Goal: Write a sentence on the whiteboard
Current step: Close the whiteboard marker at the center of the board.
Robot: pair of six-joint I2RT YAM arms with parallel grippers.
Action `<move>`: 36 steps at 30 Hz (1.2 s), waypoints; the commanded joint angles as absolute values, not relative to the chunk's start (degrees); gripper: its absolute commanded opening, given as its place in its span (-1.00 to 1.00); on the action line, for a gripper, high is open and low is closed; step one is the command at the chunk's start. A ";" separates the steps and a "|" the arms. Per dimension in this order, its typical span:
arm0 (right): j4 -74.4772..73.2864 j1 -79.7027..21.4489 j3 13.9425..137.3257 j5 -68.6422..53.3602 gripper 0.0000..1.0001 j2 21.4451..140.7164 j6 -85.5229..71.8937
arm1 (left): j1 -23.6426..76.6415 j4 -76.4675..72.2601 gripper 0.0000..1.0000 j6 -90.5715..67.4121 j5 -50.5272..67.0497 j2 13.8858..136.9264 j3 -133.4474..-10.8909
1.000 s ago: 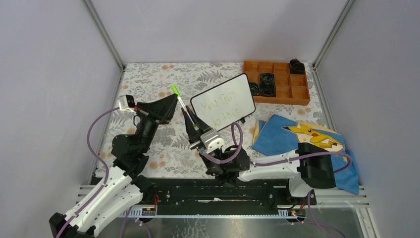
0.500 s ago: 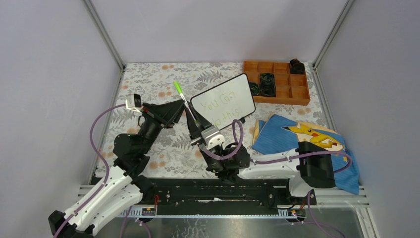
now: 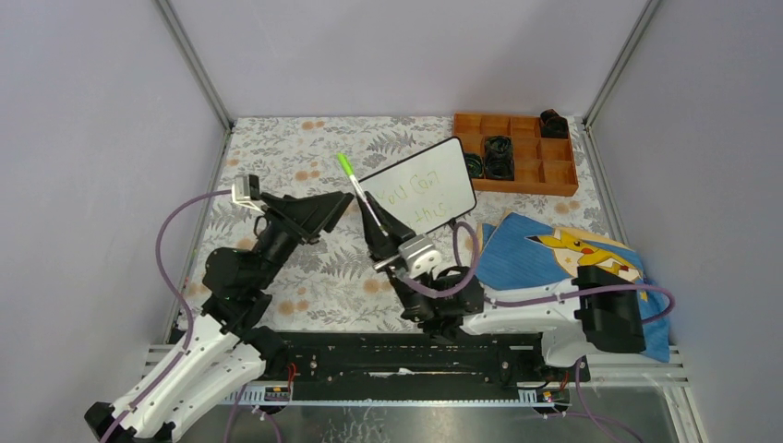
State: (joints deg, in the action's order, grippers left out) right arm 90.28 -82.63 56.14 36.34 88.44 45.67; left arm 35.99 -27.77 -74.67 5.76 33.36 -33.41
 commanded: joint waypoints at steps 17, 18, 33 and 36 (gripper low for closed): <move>81.24 -83.06 47.74 30.19 -1.00 72.66 30.74 | 36.30 -23.13 0.70 -64.92 3.17 40.51 -46.71; 80.87 -83.06 47.73 30.00 -1.00 72.56 30.46 | 36.30 -23.31 0.69 -65.07 3.27 40.78 -46.67; 80.82 -83.06 47.73 30.58 -1.00 73.24 30.43 | 36.30 -24.74 0.10 -66.26 3.99 41.09 -45.22; 80.56 -83.06 47.65 30.67 -1.00 73.18 30.49 | 36.25 -24.30 -0.02 -66.27 3.25 40.80 -45.05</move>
State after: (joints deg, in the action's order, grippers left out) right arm 78.50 -82.78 47.24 31.77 74.61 31.09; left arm 35.99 -22.37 -66.52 3.64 41.52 -44.88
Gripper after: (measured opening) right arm 0.171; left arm 0.522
